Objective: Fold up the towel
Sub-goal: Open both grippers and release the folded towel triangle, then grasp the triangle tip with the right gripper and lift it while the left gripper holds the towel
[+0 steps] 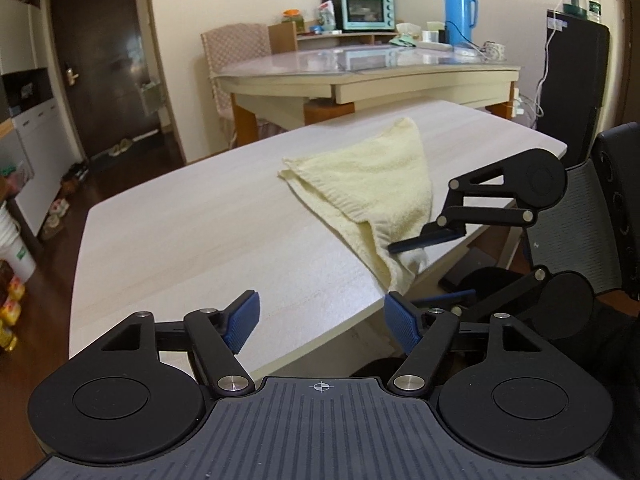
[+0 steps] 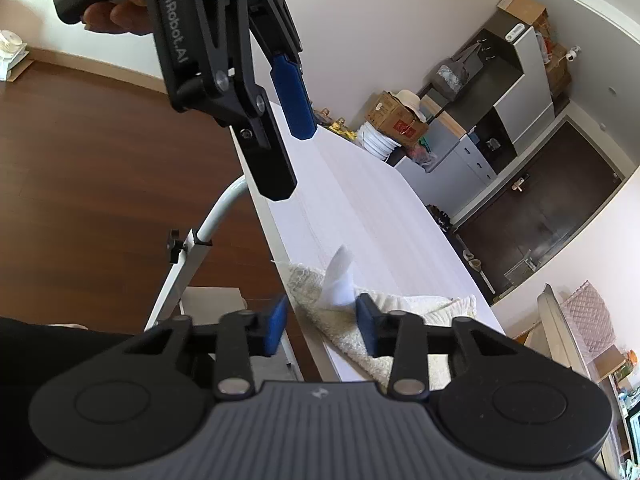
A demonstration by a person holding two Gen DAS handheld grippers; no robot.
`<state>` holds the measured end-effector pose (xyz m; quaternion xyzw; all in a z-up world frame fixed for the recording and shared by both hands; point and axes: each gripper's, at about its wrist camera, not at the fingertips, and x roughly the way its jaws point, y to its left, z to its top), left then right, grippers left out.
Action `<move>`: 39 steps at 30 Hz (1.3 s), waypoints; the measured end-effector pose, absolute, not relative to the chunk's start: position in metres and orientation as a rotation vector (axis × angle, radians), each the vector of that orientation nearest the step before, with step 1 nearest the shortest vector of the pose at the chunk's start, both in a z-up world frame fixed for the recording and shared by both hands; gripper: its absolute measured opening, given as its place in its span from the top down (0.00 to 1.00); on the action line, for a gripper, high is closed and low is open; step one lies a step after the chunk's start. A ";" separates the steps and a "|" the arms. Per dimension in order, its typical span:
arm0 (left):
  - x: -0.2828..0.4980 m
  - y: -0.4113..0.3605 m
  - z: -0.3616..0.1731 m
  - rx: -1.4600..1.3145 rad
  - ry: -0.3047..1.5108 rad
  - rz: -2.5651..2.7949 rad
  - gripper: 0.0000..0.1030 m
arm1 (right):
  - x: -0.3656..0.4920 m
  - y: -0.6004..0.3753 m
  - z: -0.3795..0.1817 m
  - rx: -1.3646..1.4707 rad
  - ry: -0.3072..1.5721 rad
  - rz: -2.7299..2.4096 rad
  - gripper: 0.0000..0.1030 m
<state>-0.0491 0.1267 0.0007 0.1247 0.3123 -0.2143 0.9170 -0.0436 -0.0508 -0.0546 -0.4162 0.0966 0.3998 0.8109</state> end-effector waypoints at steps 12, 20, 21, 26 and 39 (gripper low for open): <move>-0.040 0.120 0.003 0.293 0.629 -0.455 0.27 | -0.070 -0.104 -0.046 -0.853 0.214 0.967 0.93; 0.022 0.102 0.020 0.308 0.576 -0.517 0.27 | -0.079 -0.136 -0.020 -0.801 0.248 1.132 0.93; 0.037 0.097 0.021 0.319 0.577 -0.528 0.27 | -0.080 -0.140 -0.016 -0.793 0.251 1.146 0.93; 0.087 0.083 0.011 0.375 0.611 -0.545 0.27 | -0.084 -0.155 -0.006 -0.743 0.257 1.174 0.93; 0.126 0.082 -0.026 0.434 0.723 -0.557 0.27 | -0.070 -0.176 0.006 -0.603 0.279 1.234 0.93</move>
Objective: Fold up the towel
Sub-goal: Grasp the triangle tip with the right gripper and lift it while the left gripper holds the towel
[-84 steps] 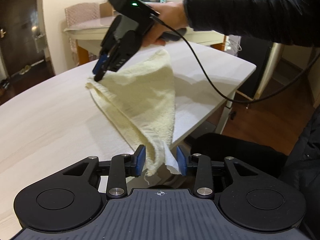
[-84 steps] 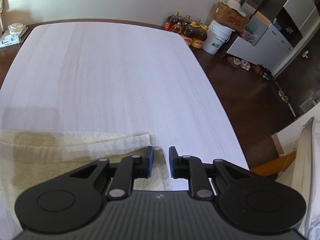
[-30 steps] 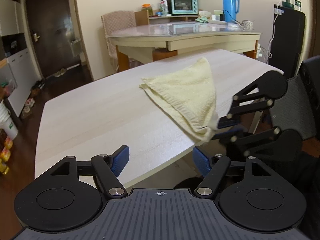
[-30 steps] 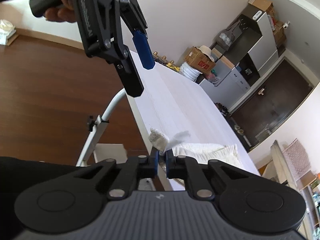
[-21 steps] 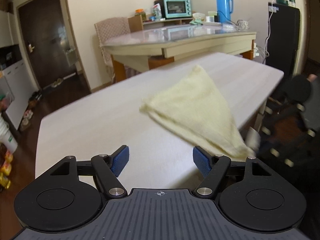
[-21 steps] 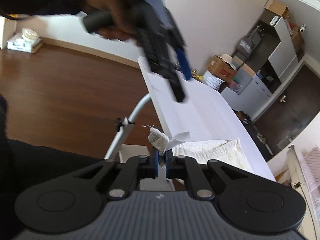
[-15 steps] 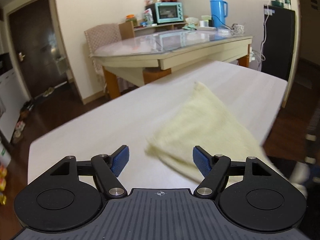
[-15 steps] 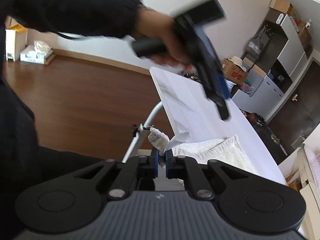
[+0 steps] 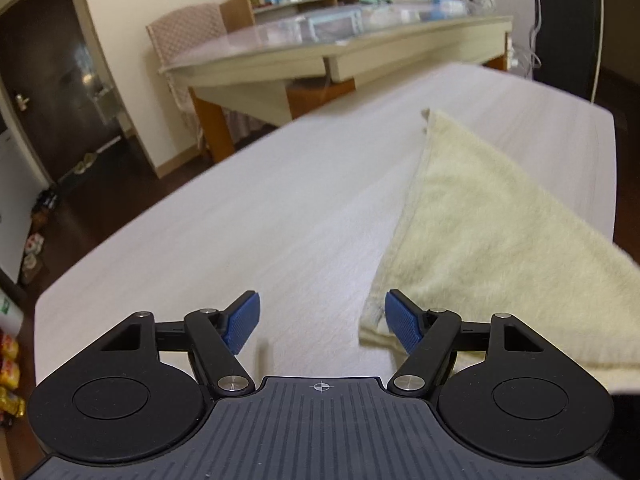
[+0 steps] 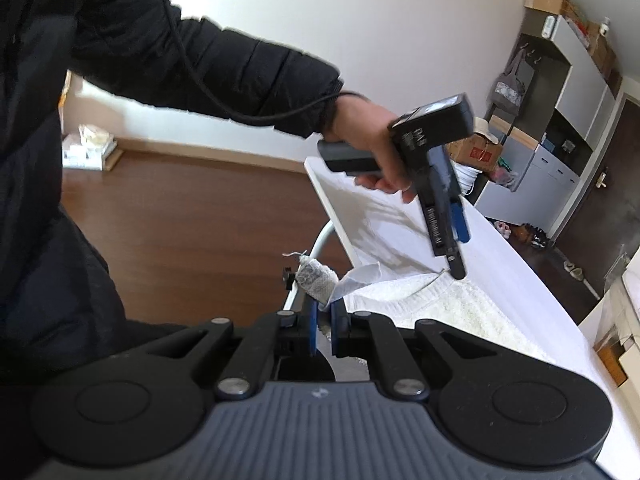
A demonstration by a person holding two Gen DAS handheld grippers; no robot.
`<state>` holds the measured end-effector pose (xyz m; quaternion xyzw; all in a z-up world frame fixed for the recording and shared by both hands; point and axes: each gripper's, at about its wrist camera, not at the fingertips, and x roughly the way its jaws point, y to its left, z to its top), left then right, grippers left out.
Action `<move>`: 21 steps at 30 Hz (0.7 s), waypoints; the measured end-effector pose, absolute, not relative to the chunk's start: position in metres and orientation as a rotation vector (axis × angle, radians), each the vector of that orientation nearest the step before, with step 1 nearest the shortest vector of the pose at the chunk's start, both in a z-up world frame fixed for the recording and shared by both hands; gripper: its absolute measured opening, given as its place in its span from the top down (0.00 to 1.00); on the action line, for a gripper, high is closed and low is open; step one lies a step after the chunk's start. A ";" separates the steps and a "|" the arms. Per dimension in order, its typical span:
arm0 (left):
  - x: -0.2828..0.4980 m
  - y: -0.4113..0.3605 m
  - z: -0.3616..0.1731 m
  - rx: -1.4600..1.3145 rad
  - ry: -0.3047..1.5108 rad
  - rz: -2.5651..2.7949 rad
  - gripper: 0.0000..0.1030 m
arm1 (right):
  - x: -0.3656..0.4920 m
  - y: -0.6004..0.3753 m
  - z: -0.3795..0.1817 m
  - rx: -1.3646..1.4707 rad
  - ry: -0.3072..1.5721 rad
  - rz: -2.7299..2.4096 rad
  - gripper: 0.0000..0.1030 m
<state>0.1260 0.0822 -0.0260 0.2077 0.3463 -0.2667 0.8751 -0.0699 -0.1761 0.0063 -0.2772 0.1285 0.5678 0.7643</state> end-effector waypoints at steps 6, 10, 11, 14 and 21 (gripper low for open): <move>0.135 0.083 -0.024 0.440 0.752 -0.589 0.26 | -0.014 -0.211 0.041 -0.350 0.276 1.199 0.94; 0.143 0.086 -0.023 0.418 0.787 -0.613 0.24 | 0.038 -0.241 0.043 -0.203 0.317 1.148 0.94; 0.143 0.087 -0.022 0.418 0.789 -0.614 0.23 | 0.051 -0.247 0.042 -0.168 0.332 1.137 0.94; 0.146 0.088 -0.022 0.409 0.803 -0.619 0.23 | 0.110 -0.270 0.034 0.005 0.434 1.108 0.94; 0.160 0.096 -0.022 0.307 0.879 -0.621 0.23 | 0.190 -0.301 -0.005 0.267 0.632 1.027 0.94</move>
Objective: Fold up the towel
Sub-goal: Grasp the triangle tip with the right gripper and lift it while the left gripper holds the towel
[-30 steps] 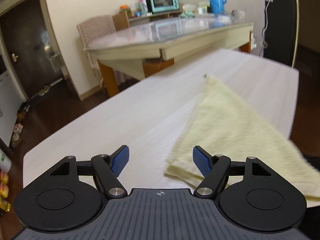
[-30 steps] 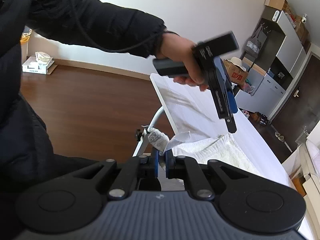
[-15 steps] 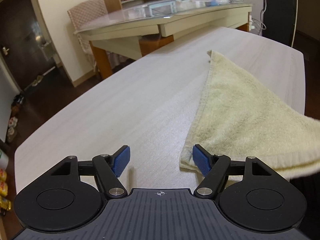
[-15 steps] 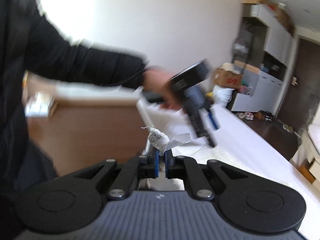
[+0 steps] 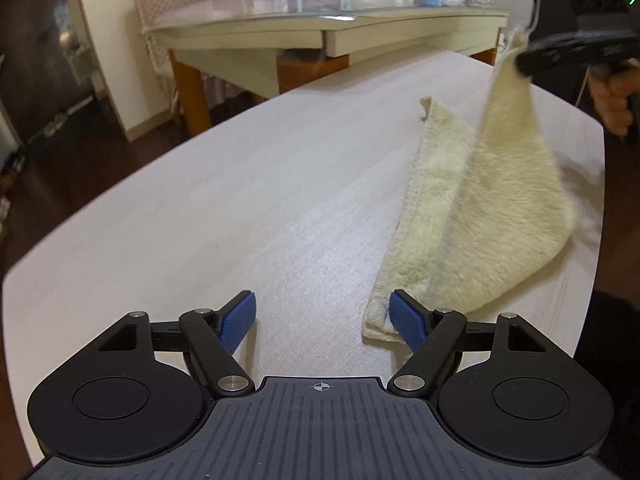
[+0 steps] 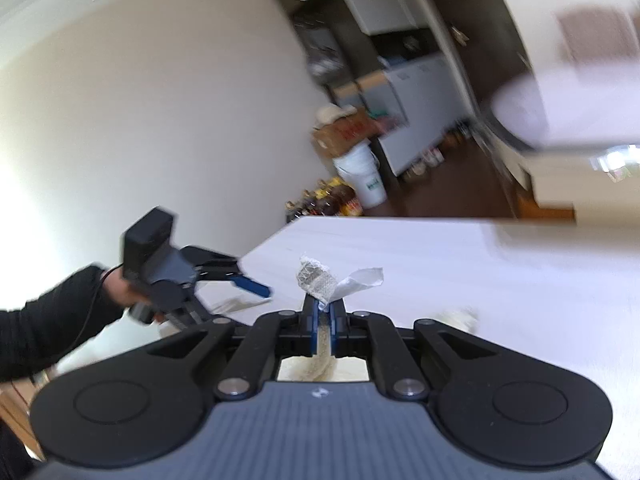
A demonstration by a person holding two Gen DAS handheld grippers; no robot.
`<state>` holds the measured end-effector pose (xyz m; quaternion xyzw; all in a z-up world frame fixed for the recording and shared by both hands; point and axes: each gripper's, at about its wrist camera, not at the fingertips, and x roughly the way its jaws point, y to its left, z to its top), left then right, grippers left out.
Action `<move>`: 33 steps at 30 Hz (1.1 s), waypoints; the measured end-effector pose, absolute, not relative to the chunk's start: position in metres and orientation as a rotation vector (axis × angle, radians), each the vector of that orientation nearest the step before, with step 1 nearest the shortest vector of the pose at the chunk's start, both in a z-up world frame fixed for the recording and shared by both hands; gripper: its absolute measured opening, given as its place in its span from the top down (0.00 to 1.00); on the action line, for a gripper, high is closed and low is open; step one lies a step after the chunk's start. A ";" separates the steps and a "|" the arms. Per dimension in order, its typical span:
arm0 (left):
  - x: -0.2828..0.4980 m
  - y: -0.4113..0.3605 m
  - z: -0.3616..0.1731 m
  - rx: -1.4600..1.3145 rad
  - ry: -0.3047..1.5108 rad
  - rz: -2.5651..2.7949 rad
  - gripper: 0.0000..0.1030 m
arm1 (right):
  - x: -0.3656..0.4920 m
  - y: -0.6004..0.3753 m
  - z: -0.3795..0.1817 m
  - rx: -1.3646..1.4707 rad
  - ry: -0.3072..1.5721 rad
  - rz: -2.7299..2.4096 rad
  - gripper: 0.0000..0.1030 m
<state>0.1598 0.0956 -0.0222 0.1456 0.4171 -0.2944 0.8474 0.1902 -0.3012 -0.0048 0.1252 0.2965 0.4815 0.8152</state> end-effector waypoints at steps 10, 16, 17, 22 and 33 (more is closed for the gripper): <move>0.169 0.097 -0.023 0.290 0.907 -0.640 0.23 | 0.239 -0.320 -0.019 0.452 0.856 0.970 0.94; 0.169 0.096 -0.022 0.301 0.907 -0.647 0.22 | 0.234 -0.319 0.006 0.481 0.883 1.006 0.94; 0.169 0.096 -0.022 0.302 0.905 -0.648 0.23 | 0.229 -0.318 0.010 0.475 0.882 1.009 0.94; 0.168 0.097 -0.023 0.300 0.896 -0.657 0.22 | 0.200 -0.316 0.025 0.441 0.873 1.014 0.94; 0.167 0.092 -0.023 0.343 0.875 -0.660 0.21 | 0.201 -0.317 0.006 0.365 0.897 0.867 0.94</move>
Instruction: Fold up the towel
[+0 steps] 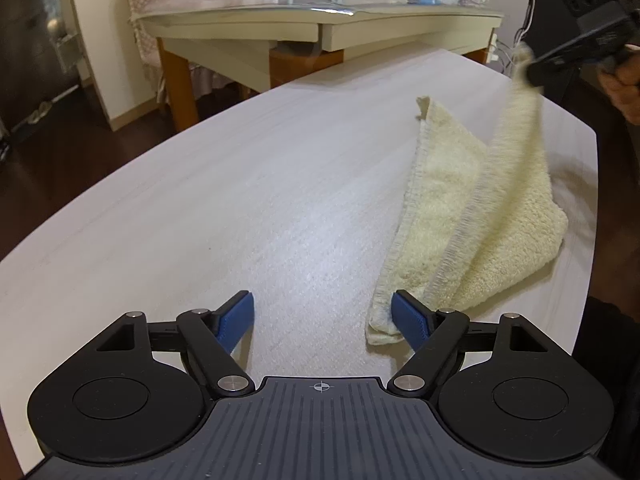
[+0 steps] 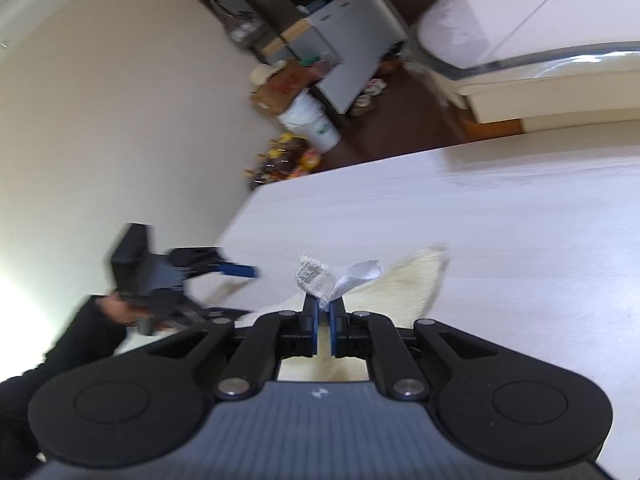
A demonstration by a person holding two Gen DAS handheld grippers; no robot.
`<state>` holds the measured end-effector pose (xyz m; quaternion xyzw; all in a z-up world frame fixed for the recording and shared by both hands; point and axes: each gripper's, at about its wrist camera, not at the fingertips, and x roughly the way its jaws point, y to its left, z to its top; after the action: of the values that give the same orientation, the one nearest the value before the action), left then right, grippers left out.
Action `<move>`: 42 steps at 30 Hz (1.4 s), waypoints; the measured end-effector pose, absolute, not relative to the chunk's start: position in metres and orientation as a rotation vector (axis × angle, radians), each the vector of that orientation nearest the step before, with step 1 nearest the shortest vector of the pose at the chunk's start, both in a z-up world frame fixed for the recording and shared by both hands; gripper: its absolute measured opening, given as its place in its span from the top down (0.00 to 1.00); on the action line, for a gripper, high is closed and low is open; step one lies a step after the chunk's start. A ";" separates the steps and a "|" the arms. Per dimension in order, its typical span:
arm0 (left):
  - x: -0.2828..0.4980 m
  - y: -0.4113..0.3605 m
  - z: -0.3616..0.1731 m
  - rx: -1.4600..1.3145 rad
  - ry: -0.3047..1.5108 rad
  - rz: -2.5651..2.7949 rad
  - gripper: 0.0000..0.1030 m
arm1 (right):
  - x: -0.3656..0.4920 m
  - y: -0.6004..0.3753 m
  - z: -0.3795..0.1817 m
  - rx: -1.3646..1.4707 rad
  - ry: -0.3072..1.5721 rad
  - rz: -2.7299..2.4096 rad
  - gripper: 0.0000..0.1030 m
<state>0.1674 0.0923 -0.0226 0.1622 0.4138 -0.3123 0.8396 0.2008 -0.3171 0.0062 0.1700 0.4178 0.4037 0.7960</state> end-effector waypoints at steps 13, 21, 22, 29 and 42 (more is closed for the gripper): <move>0.163 0.095 -0.019 0.312 0.811 -0.691 0.23 | 0.246 -0.307 -0.035 0.390 0.934 0.806 0.94; 0.157 0.103 -0.006 0.264 0.748 -0.707 0.23 | 0.243 -0.311 -0.023 0.433 0.925 0.852 0.94; 0.155 0.102 -0.005 0.263 0.741 -0.723 0.23 | 0.242 -0.312 -0.020 0.444 0.919 0.858 0.94; 0.146 0.086 -0.009 0.280 0.724 -0.780 0.23 | 0.255 -0.303 -0.018 0.400 0.928 0.804 0.94; 0.153 0.084 -0.020 0.280 0.751 -0.744 0.23 | 0.234 -0.323 -0.029 0.470 0.879 0.772 0.83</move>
<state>0.1530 0.0836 -0.0203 0.1333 0.3571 -0.3539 0.8541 0.2344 -0.3230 -0.0290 0.2198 0.4108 0.3608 0.8079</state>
